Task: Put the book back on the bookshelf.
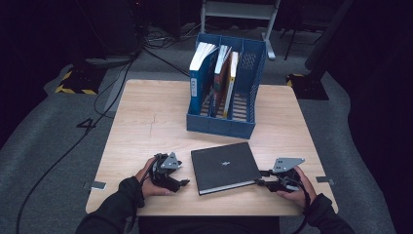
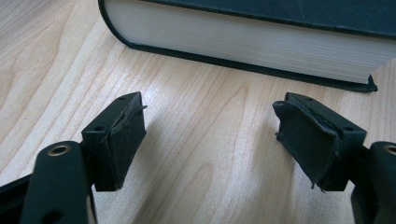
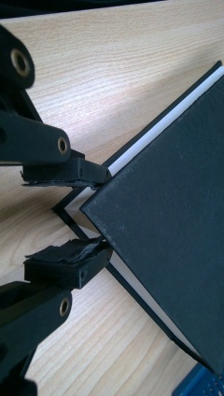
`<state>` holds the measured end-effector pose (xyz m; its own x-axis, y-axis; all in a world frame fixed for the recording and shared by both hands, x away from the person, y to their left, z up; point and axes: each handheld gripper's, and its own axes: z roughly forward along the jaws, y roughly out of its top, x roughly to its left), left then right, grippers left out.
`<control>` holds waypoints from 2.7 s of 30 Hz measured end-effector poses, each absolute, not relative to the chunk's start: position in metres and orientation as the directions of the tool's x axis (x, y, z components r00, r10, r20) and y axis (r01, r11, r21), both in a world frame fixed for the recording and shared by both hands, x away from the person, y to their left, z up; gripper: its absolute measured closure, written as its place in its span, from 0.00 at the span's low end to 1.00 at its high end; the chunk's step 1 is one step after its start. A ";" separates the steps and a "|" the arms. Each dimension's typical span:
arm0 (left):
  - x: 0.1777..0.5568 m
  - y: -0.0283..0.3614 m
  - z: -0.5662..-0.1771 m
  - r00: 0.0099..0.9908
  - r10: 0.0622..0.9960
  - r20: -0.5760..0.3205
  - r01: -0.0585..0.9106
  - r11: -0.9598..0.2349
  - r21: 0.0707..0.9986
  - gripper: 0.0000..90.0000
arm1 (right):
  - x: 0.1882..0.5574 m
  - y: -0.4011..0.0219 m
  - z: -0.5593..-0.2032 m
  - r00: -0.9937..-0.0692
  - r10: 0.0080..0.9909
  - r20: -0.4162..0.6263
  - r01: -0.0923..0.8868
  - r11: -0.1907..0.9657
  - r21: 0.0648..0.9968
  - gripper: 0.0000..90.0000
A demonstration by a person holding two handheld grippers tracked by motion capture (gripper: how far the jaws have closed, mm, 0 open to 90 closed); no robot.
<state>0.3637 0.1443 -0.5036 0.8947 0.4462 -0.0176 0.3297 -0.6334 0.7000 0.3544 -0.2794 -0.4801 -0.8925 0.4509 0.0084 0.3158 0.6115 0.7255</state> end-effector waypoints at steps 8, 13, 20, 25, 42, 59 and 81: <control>0.364 0.144 -0.504 0.893 0.449 -0.014 0.331 -0.636 0.697 0.24 | 0.354 -0.278 -0.478 -0.888 0.460 0.001 0.317 0.609 0.727 0.68; 0.363 0.143 -0.504 0.893 0.450 -0.014 0.331 -0.636 0.697 0.24 | 0.355 -0.275 -0.481 -0.887 0.461 0.011 0.331 0.621 0.710 0.63; 0.363 0.144 -0.503 0.894 0.447 -0.011 0.328 -0.640 0.695 0.24 | 0.359 -0.272 -0.486 -0.881 0.473 0.013 0.351 0.634 0.689 0.58; 0.364 0.143 -0.503 0.895 0.446 -0.012 0.328 -0.639 0.696 0.24 | 0.358 -0.272 -0.484 -0.883 0.469 0.016 0.345 0.625 0.700 0.59; 0.356 0.142 -0.489 0.898 0.439 -0.021 0.333 -0.647 0.686 0.21 | 0.356 -0.273 -0.470 -0.863 0.504 0.035 0.343 0.533 0.773 0.58; 0.334 0.128 -0.456 0.928 0.372 -0.007 0.238 -0.579 0.779 0.20 | 0.357 -0.261 -0.468 -0.834 0.551 -0.020 0.337 0.539 0.772 0.46; 0.328 0.092 -0.435 0.938 0.332 0.099 0.126 -0.593 0.795 0.18 | 0.373 -0.253 -0.451 -0.785 0.619 -0.013 0.330 0.436 0.837 0.30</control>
